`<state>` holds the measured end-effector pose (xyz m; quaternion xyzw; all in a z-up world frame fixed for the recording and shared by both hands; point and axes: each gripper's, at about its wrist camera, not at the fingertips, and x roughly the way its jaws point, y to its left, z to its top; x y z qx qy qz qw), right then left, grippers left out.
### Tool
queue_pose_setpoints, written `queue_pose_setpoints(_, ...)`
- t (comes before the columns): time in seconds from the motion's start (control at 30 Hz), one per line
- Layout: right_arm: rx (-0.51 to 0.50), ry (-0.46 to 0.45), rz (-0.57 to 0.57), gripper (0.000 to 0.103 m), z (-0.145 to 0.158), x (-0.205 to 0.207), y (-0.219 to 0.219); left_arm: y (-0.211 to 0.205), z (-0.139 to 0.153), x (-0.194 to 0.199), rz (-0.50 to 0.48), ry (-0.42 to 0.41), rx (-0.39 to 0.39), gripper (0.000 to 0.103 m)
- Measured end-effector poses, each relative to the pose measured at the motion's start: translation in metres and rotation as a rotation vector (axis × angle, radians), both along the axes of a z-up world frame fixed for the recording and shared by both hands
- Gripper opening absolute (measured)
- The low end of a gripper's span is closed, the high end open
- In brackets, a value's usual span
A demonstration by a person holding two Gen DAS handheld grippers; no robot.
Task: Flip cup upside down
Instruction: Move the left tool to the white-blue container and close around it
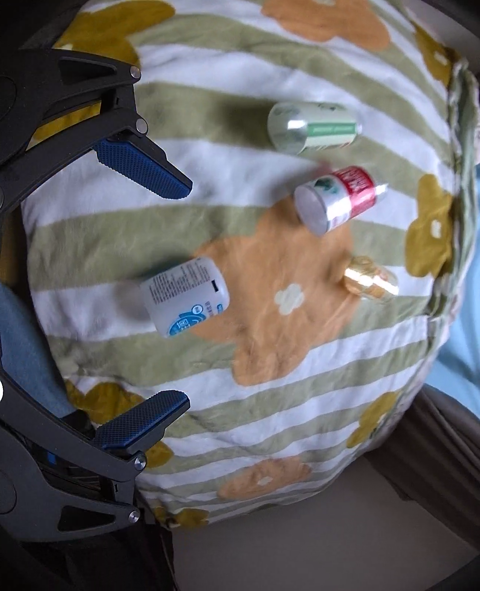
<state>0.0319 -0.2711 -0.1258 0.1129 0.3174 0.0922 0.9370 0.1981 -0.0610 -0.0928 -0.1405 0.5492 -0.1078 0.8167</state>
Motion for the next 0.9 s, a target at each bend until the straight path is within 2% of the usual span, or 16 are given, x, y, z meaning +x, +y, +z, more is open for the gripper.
queue_pose_setpoints(0.2,0.074,-0.040,0.014,0.103,-0.015,-0.017,-0.008,-0.029,-0.055,0.039,0.007,0.209,0.144,0.103)
queue_pose_setpoints(0.43,0.055,-0.070,0.045,0.103,-0.018,-0.025,-0.012,-0.038,-0.096,0.071,0.051,0.366,0.100,0.102)
queue_pose_setpoints(0.5,0.069,-0.071,0.042,0.103,-0.020,-0.026,-0.017,-0.035,-0.102,0.076,0.079,0.395,0.065,0.096)
queue_pose_setpoints(0.6,0.084,-0.066,0.034,0.103,-0.022,-0.026,-0.024,-0.028,-0.111,0.080,0.119,0.429,0.011,0.094)
queue_pose_setpoints(0.67,0.093,-0.063,0.030,0.103,-0.024,-0.027,-0.026,-0.024,-0.116,0.082,0.130,0.454,0.000,0.087)
queue_pose_setpoints(0.8,0.110,-0.057,0.027,0.103,-0.026,-0.027,-0.030,-0.015,-0.122,0.079,0.140,0.475,-0.022,0.082)
queue_pose_setpoints(0.83,0.116,-0.055,0.027,0.103,-0.026,-0.026,-0.031,-0.013,-0.121,0.078,0.141,0.472,-0.025,0.076)
queue_pose_setpoints(0.9,0.126,-0.050,0.033,0.103,-0.027,-0.026,-0.031,-0.010,-0.122,0.077,0.134,0.463,-0.049,0.070)
